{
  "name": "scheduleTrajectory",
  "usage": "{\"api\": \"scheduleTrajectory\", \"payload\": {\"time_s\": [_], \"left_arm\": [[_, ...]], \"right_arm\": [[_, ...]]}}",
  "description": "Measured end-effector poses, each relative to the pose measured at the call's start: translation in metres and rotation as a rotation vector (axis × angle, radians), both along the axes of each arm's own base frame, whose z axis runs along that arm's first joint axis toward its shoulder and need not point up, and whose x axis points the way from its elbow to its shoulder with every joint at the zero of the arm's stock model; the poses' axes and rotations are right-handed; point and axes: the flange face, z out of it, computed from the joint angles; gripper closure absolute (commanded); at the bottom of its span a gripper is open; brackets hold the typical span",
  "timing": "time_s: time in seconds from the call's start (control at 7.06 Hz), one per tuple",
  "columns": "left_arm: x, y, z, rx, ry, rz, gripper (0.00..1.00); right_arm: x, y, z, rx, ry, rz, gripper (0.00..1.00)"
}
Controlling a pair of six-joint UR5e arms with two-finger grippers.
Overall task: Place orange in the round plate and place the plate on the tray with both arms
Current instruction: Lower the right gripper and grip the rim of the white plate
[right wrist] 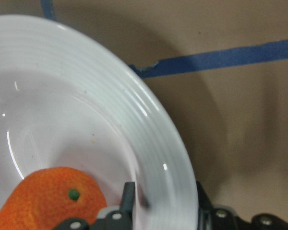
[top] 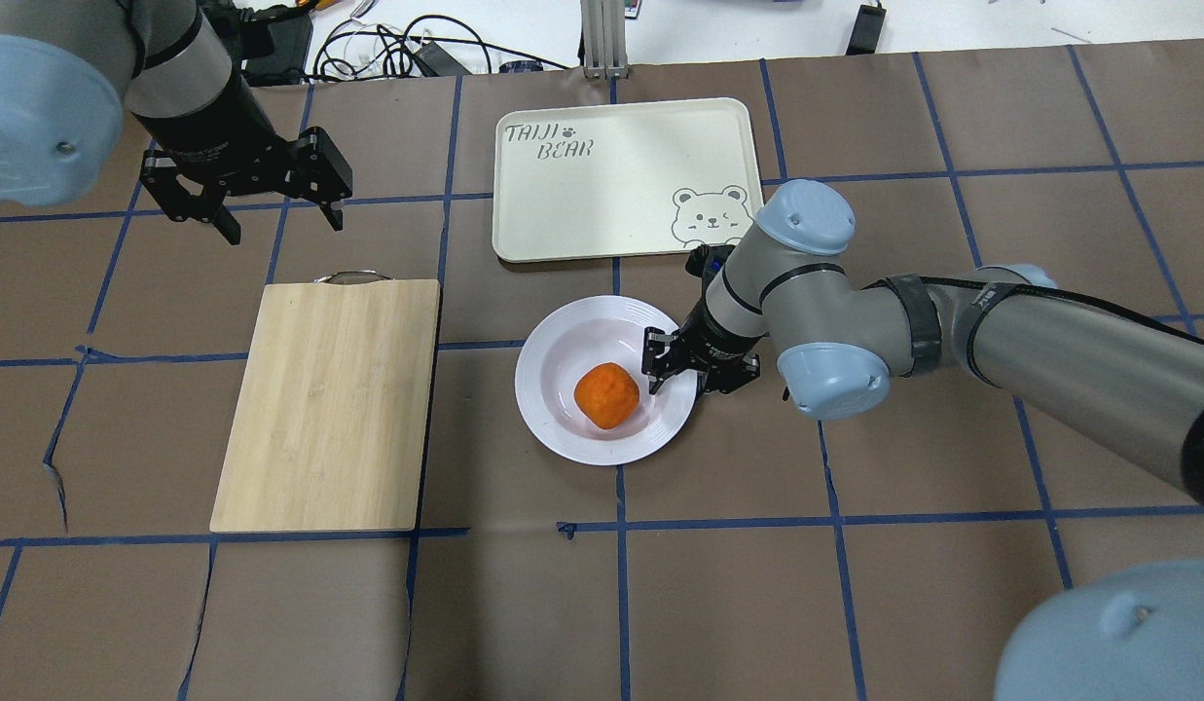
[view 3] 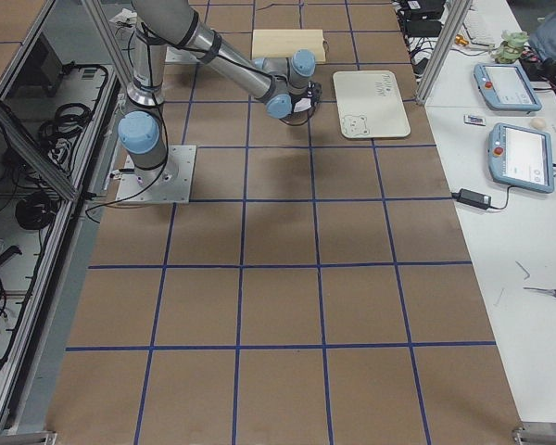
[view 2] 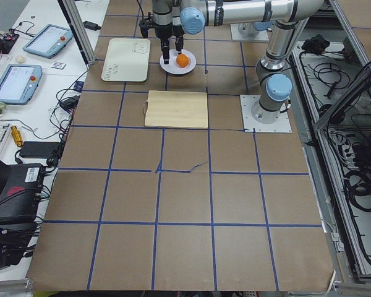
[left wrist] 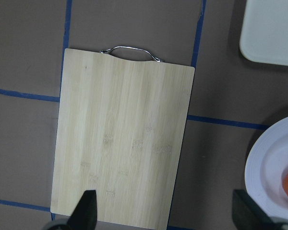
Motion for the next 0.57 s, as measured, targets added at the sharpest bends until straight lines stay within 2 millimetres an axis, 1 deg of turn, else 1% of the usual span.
{"api": "scheduleTrajectory", "payload": {"time_s": [0.14,0.28,0.43,0.57], "left_arm": [[-0.0004,-0.0002,-0.0004,0.0,0.001,-0.001,0.0],[-0.0005,-0.0001,-0.0002,0.0,0.001,-0.001,0.0],[-0.0005,-0.0001,-0.0004,0.0,0.001,-0.001,0.0],[0.0001,-0.0002,-0.001,0.002,0.001,0.0,0.0]], "right_arm": [[0.0001,0.0004,-0.0005,0.001,0.0,0.0,0.88],[0.0002,0.0007,-0.0005,0.008,0.003,-0.013,0.97],[0.0003,0.0011,0.0002,0.021,0.009,-0.047,1.0],[0.0008,0.0006,0.0033,0.028,0.013,-0.082,1.0]]}}
